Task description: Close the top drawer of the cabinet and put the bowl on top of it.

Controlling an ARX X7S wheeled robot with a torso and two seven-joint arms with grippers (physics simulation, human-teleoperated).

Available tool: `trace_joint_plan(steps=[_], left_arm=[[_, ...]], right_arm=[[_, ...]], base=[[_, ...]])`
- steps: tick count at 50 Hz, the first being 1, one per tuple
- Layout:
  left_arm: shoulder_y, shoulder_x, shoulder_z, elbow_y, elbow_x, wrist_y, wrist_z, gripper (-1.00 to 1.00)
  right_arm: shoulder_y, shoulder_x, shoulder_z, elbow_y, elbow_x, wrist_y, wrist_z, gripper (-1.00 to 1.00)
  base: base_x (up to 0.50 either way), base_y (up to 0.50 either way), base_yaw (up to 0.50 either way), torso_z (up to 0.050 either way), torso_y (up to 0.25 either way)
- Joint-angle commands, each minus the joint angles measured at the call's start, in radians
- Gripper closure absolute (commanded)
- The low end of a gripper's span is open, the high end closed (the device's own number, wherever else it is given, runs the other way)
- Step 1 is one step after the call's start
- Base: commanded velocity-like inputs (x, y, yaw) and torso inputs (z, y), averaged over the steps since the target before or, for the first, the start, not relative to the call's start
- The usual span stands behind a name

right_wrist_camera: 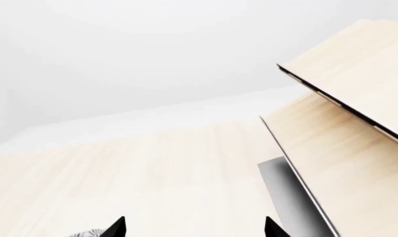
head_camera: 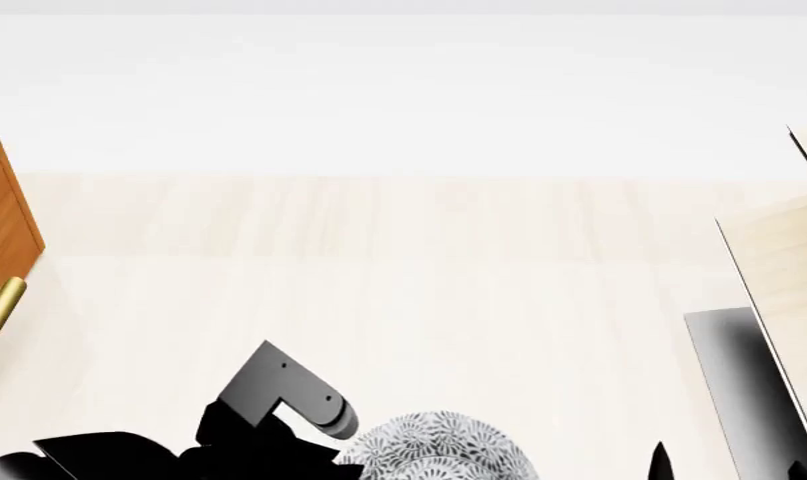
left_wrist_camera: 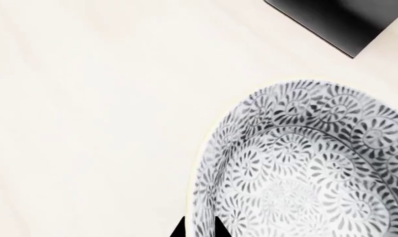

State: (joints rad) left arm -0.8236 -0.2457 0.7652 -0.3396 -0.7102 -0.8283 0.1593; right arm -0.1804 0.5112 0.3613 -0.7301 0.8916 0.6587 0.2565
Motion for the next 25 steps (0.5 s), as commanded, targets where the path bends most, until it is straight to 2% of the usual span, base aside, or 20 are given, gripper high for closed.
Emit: trace_joint_plan(steps=[1, 25], left_arm=[[0.014, -0.022, -0.016, 0.046, -0.026, -0.01, -0.032, 1.0], [0.021, -0.085, -0.06, 0.219, -0.076, -0.075, -0.122, 1.0]], right_arm=[[0.0, -0.005, -0.012, 0.005, -0.007, -0.007, -0.002, -1.0], [-0.016, 0.007, 0.007, -0.028, 0.02, -0.004, 0.014, -1.0]], base=[[0.0, 0.0, 0.0, 0.0, 0.0], [0.0, 0.0, 0.0, 0.0, 0.0]])
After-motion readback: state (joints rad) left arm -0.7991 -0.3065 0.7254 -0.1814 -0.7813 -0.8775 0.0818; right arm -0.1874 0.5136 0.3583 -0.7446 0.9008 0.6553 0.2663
